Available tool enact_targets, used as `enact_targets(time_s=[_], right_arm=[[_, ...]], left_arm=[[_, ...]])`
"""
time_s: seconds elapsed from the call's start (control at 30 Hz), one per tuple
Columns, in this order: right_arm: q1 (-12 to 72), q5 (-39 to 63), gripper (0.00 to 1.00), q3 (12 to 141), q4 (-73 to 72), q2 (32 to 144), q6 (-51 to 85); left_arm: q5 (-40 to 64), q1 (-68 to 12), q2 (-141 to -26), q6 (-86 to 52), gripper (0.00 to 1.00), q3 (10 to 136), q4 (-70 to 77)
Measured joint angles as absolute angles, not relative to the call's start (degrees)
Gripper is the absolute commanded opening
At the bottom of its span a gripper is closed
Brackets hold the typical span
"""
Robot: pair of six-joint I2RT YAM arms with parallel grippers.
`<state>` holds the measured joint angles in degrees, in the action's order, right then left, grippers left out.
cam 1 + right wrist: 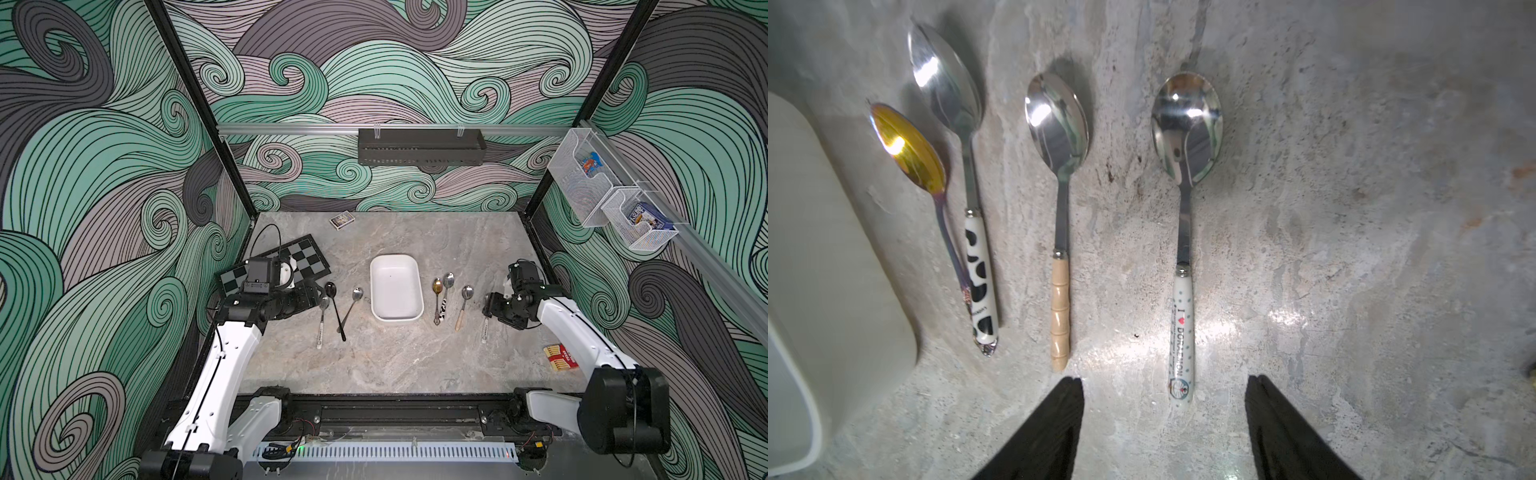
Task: Put the spoon into the storage box
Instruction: Pick up the spoon from the center of the board.
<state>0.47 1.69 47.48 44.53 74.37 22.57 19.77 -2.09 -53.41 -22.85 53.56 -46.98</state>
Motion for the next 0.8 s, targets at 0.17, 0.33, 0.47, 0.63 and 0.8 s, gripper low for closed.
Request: enact_targets(time_s=[0.17,0.33,0.47,0.63,0.8], right_arm=[[1.43,1.43,0.61,48.4,45.74,80.05,21.78],[1.65,0.05,0.55,49.28,46.48,82.98,21.47],[1.96,-1.28,0.51,49.65,46.19,84.68,21.45],[4.27,-2.59,0.5,49.6,44.25,87.05,21.67],[5.58,-2.94,0.44,48.69,42.46,88.97,21.98]], left_arm=[[18.65,-2.46,-49.34,-22.65,0.72,50.3,-46.26],[18.11,-2.72,-48.4,-22.61,0.72,50.19,-45.8],[17.56,-2.79,-48.12,-22.57,0.72,50.19,-45.6],[16.91,-2.79,-47.86,-22.52,0.72,50.19,-45.47],[16.67,-2.79,-47.77,-22.5,0.72,50.19,-45.43]])
